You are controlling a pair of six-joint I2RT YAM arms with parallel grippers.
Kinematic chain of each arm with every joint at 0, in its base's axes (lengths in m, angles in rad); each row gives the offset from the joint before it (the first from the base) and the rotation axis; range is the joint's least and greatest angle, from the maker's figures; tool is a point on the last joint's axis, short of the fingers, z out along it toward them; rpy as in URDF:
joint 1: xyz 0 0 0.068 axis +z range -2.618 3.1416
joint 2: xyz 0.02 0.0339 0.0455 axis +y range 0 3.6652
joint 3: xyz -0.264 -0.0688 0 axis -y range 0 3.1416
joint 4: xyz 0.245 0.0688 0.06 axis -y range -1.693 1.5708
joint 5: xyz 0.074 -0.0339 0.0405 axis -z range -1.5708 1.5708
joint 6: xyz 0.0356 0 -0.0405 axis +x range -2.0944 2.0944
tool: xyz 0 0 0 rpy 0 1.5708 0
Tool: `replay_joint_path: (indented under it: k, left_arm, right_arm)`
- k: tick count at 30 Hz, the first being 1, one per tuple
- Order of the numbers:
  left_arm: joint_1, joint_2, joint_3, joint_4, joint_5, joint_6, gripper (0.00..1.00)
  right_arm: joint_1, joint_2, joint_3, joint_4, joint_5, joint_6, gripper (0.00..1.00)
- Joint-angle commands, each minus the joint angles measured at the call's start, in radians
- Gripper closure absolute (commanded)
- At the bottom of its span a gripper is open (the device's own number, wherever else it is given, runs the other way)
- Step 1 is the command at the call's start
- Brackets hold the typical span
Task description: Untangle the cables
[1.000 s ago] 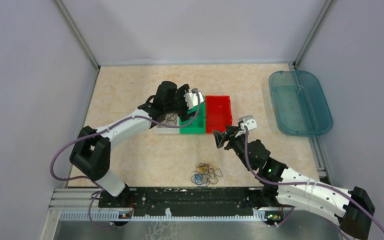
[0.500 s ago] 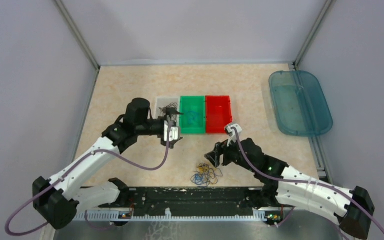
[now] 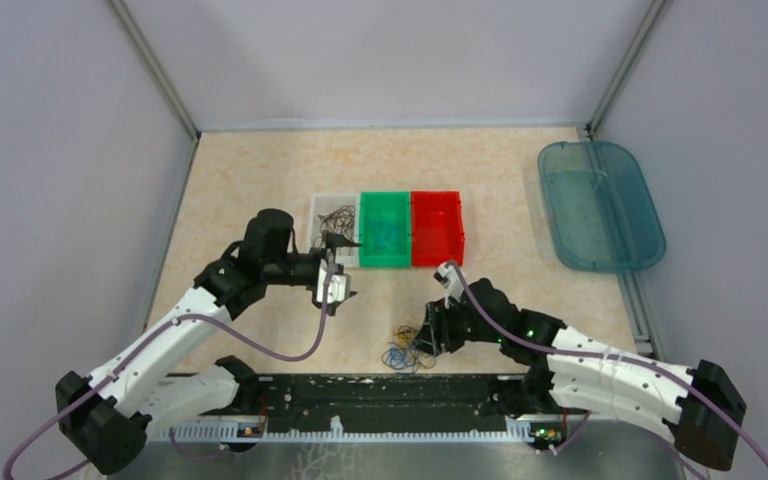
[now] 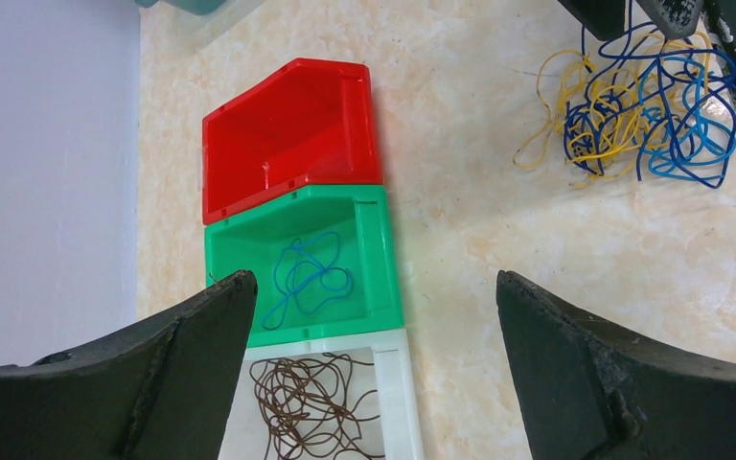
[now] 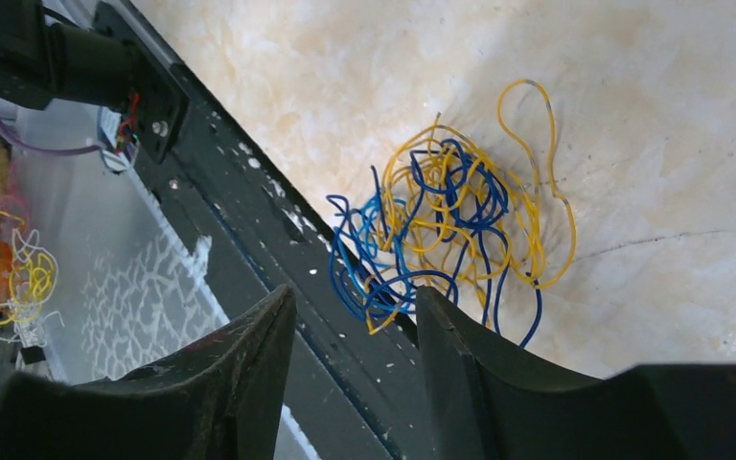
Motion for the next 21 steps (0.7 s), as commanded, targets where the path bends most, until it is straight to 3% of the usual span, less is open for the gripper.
replay_joint_path:
  k: [1,6,11,21]
  left_arm:
    - [-0.003,-0.029,0.016,-0.006,0.061,0.014,0.00]
    - [-0.003,-0.037,0.016,-0.004,0.060,0.011,0.00]
    - [-0.004,-0.041,0.014,0.002,0.079,-0.011,0.00]
    - [-0.004,-0.090,-0.042,0.011,0.104,-0.098,0.00]
  right_arm:
    - [-0.005,0.052,-0.017,0.100,-0.010,0.001,0.50]
    - [-0.004,0.142,-0.016,0.169,-0.005,-0.001,0.54]
    - [-0.005,0.117,-0.013,0.244,0.063,-0.011,0.82]
    - [-0.005,0.067,-0.007,0.305,0.145,0.003,1.00]
